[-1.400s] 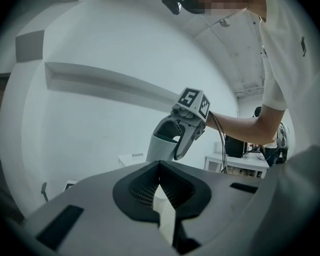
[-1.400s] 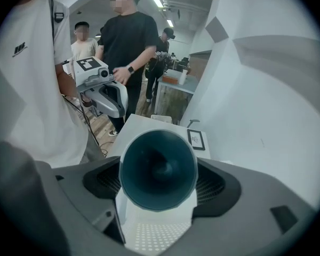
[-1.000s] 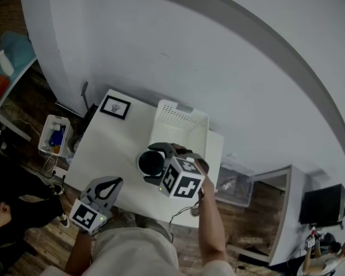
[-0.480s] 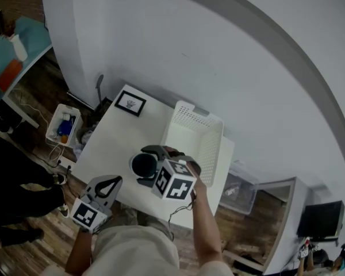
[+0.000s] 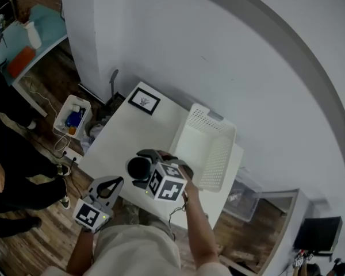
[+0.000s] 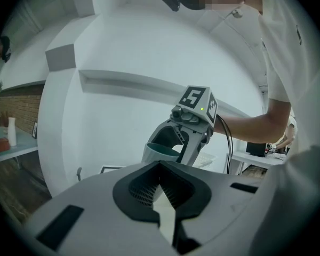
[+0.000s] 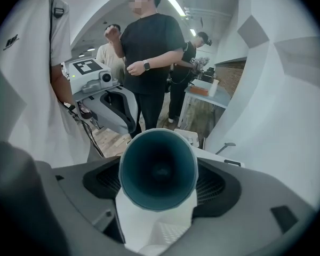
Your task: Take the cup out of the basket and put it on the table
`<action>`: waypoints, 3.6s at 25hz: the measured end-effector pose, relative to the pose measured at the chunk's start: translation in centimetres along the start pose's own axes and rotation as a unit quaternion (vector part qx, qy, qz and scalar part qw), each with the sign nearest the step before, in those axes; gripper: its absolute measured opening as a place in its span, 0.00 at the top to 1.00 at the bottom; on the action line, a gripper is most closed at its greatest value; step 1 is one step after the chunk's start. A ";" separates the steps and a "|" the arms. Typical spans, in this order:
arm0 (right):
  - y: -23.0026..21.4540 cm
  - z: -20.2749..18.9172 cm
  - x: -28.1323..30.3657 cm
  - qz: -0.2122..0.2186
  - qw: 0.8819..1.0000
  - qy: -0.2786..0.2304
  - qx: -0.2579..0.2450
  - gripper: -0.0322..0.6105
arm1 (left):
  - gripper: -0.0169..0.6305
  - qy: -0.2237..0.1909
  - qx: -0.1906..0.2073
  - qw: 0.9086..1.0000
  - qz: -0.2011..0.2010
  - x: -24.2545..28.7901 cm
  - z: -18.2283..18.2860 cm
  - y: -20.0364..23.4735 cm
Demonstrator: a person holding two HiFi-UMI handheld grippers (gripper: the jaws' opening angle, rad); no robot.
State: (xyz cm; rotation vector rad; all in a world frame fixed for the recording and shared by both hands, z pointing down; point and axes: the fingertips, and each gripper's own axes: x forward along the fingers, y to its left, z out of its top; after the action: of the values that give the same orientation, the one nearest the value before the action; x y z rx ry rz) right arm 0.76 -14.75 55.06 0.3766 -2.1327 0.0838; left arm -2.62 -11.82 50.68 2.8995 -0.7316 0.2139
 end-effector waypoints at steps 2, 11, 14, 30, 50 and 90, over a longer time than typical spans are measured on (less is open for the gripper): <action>0.3 0.3 1.1 0.009 1.000 -0.001 -0.003 0.34 | 0.97 0.000 -0.003 1.000 0.011 -0.5 -0.4 0.4; 1.7 -0.5 6.1 0.046 0.999 0.013 -0.005 0.34 | 0.97 0.013 -0.012 0.999 0.050 -2.2 -2.8 1.6; 2.3 -0.9 7.6 0.055 0.998 0.018 -0.006 0.34 | 0.97 0.016 -0.020 0.998 0.062 -2.7 -3.8 1.8; 3.7 -3.8 13.9 0.075 0.996 0.040 -0.002 0.34 | 0.97 0.047 -0.031 0.995 0.082 -3.8 -6.3 2.3; 4.7 -5.8 17.0 0.094 0.993 0.071 -0.013 0.33 | 0.97 0.059 -0.041 0.993 0.094 -5.0 -7.2 3.3; 4.2 0.5 5.9 -0.014 0.998 -0.059 0.031 0.29 | 0.97 0.044 -0.030 0.996 0.077 -5.0 -6.3 3.8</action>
State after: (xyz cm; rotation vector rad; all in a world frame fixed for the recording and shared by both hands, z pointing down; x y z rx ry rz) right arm -3.92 -12.20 59.98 0.4571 -2.2450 0.1138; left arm -9.48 -11.76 56.36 2.7600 -0.9307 0.3282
